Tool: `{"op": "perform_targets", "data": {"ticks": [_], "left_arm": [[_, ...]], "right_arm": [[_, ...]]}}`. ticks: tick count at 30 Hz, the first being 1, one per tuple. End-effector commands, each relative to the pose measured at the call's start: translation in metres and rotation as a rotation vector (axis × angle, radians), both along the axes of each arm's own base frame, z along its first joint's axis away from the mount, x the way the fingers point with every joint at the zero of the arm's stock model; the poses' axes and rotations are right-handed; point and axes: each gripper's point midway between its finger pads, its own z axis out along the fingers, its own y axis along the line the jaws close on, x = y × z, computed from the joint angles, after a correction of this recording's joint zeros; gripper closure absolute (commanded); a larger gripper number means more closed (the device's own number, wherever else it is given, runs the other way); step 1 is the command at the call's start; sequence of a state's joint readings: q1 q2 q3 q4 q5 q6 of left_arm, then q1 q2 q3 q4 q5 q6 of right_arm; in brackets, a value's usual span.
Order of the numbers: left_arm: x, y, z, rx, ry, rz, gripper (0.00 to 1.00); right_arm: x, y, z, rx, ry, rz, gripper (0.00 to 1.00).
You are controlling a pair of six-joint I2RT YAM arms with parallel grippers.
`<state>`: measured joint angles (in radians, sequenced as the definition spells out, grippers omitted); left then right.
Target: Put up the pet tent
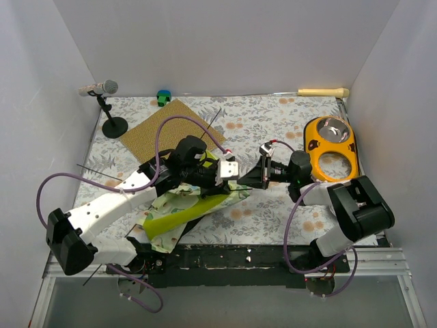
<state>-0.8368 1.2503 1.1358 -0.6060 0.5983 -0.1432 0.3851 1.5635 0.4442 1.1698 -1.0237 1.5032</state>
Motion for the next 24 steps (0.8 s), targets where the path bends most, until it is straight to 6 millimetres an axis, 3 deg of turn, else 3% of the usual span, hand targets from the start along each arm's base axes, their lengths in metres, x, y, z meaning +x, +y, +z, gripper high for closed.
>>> {"op": "perform_targets", "data": {"ticks": [1, 5, 13, 24], "left_arm": [[-0.001, 0.011, -0.022, 0.087, 0.102, 0.05, 1.0], [-0.002, 0.012, -0.027, 0.107, 0.124, 0.049, 1.0], [0.002, 0.015, -0.034, 0.114, 0.172, 0.098, 1.0], [0.006, 0.031, -0.074, 0.246, 0.233, 0.13, 1.0]], "right_arm": [[0.006, -0.01, -0.003, -0.09, -0.115, 0.022, 0.99], [0.015, -0.024, -0.019, -0.245, -0.138, 0.002, 0.99], [0.024, -0.032, -0.024, -0.333, -0.176, -0.043, 0.99], [0.027, -0.038, -0.011, -0.389, -0.288, -0.063, 0.99]]}}
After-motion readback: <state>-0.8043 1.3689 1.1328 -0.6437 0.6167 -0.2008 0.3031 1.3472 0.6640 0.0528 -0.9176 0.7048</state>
